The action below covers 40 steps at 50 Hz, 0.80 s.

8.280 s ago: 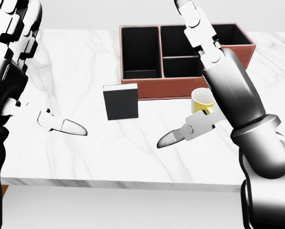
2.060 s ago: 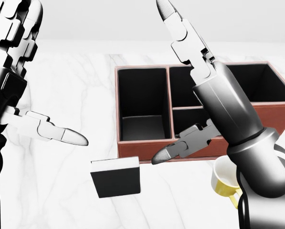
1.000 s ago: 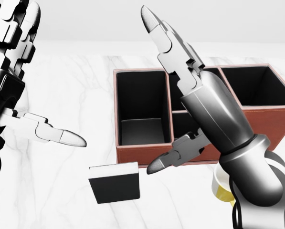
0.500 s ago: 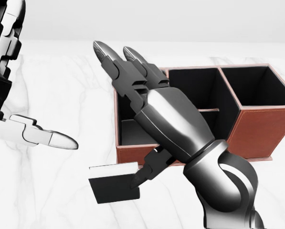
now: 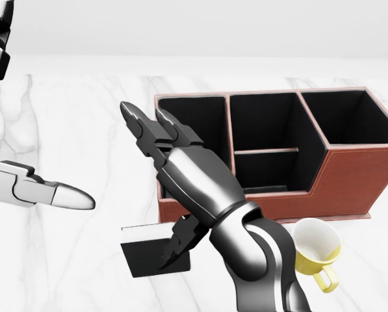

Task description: Pick up the book and place it in the caddy.

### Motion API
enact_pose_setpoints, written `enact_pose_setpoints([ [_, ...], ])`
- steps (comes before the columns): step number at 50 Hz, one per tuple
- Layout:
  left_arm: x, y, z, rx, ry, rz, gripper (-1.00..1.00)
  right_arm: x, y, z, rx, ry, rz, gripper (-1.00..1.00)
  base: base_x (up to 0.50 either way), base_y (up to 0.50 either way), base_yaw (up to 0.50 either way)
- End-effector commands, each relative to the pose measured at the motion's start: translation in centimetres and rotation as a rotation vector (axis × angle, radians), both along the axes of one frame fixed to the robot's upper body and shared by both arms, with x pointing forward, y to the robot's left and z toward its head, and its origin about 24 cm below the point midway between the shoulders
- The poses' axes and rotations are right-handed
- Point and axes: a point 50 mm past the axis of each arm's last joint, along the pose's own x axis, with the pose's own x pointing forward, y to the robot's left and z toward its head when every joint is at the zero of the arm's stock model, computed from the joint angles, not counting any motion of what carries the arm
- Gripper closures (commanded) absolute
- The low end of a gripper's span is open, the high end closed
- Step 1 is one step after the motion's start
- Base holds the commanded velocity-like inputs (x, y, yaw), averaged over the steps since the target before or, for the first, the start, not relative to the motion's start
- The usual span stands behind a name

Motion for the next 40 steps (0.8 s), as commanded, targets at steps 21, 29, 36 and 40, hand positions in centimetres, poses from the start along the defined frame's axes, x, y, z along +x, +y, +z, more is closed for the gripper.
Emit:
enact_pose_setpoints([
  [21, -0.7, 0.1, -0.1, -0.004, -0.008, -0.007, -1.0, -0.6, 0.5, -6.5, -0.039, 0.124, -0.131, -1.0, 0.0, 0.0, 0.0],
  [29, -0.5, 0.2, -0.5, -0.007, 0.015, -0.003, -1.0, -0.1, 0.5, -7.6, -0.047, 0.131, -0.173, -0.98, 0.0, 0.0, 0.0],
  [36, -0.4, 0.2, -0.7, -0.009, 0.023, -0.002, -1.0, -0.2, 0.8, -8.6, -0.07, 0.145, -0.183, -0.59, 0.0, 0.0, 0.0],
  [40, -0.5, 0.3, -0.6, -0.011, 0.019, 0.0, -1.0, -0.2, 1.0, -9.1, -0.086, 0.152, -0.187, -0.44, 0.0, 0.0, 0.0],
])
